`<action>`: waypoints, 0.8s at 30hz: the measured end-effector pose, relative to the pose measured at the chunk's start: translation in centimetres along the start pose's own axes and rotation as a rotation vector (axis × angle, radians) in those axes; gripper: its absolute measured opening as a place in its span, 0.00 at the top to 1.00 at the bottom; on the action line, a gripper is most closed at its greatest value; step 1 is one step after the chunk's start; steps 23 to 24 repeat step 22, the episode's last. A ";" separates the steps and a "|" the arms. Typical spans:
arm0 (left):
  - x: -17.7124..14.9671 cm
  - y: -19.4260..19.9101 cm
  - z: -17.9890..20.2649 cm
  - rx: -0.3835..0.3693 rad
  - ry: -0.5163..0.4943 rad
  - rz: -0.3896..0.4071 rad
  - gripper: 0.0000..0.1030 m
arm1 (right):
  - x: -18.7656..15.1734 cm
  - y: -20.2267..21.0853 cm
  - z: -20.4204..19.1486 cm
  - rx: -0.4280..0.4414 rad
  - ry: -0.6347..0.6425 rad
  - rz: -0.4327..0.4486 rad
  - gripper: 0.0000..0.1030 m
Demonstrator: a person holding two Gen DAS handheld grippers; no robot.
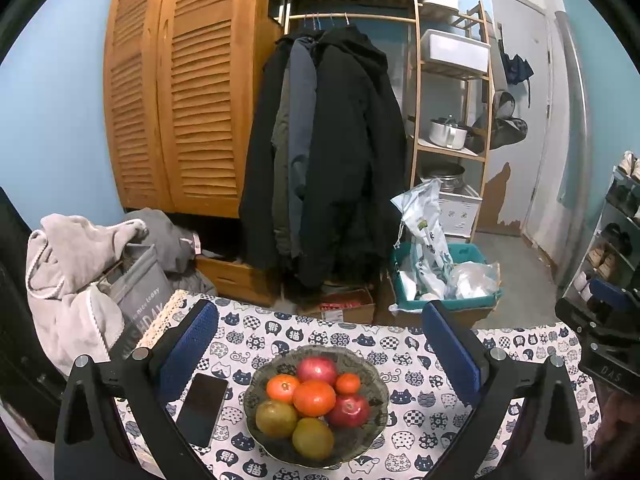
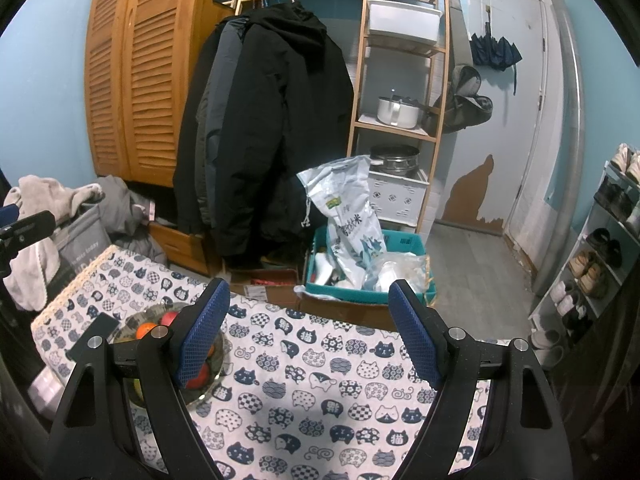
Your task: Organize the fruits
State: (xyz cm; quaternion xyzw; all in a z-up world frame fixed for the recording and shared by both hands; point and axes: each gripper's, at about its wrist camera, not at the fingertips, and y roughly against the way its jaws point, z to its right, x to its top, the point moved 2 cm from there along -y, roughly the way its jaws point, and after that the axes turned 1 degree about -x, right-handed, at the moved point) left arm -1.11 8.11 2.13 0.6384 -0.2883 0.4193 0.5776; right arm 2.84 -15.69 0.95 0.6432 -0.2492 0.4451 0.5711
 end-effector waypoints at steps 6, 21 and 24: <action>0.0 0.0 0.0 -0.002 0.004 0.001 0.00 | 0.0 0.0 0.0 -0.001 0.001 0.000 0.22; -0.1 0.5 0.3 -0.013 0.009 0.007 0.01 | 0.0 0.0 0.0 -0.002 0.003 0.001 0.22; -0.1 0.5 0.3 -0.012 0.009 0.006 0.00 | 0.0 0.0 0.0 -0.002 0.003 0.001 0.22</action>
